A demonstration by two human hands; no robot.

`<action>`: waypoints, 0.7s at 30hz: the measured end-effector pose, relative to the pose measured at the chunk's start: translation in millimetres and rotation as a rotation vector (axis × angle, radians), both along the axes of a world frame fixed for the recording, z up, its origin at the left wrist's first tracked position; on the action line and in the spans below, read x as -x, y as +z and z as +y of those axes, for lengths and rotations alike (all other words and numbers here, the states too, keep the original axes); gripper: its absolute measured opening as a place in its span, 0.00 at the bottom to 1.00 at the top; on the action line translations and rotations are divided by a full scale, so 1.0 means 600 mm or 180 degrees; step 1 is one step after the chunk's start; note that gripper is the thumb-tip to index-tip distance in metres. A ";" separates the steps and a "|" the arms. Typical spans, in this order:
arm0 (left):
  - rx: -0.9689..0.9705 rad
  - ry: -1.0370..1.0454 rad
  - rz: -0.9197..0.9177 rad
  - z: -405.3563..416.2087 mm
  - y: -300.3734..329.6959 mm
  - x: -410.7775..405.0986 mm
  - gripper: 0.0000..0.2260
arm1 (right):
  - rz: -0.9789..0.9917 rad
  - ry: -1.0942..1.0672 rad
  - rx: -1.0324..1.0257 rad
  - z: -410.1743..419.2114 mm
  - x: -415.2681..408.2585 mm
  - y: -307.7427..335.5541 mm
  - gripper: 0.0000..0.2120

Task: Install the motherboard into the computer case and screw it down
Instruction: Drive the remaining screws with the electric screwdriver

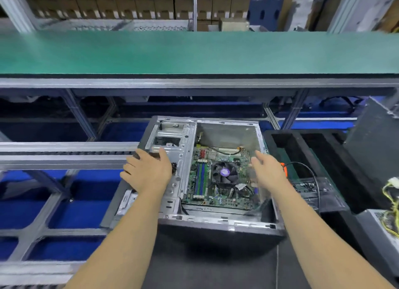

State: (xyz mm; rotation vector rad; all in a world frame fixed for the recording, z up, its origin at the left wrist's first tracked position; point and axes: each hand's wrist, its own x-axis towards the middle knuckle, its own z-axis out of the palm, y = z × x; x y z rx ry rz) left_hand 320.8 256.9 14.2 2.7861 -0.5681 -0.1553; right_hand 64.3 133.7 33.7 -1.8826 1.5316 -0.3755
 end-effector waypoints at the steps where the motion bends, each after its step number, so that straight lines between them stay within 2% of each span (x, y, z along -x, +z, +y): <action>1: -0.0032 0.0008 0.0084 -0.002 0.004 -0.006 0.37 | -0.0030 0.0078 0.0027 0.005 0.001 0.003 0.24; 4: 0.0028 -0.0350 0.0241 -0.020 0.027 -0.054 0.34 | 0.0064 0.0189 0.0258 0.076 0.022 -0.010 0.26; 7: 0.0115 -0.0792 0.0293 -0.027 0.034 -0.085 0.28 | 0.1117 0.0251 0.0595 0.167 0.025 -0.036 0.28; 9: -0.0042 -0.0945 0.0039 -0.019 0.020 -0.080 0.26 | 0.1507 0.0224 0.0715 0.187 0.015 -0.036 0.31; 12: -0.0025 -0.0826 -0.0179 -0.010 0.004 -0.076 0.24 | 0.1431 0.0209 0.0899 0.176 0.004 -0.026 0.30; 16: 0.0071 -0.0407 -0.0124 0.004 0.000 -0.067 0.26 | 0.0925 0.0286 0.1231 0.117 0.007 -0.026 0.21; 19: -0.0033 -0.0096 -0.0002 0.021 -0.001 -0.050 0.27 | 0.0621 0.0367 0.1102 0.058 0.011 -0.020 0.13; 21: -0.0174 0.0015 0.0073 0.032 0.003 -0.041 0.28 | 0.0532 0.0581 0.0982 0.019 0.013 -0.005 0.14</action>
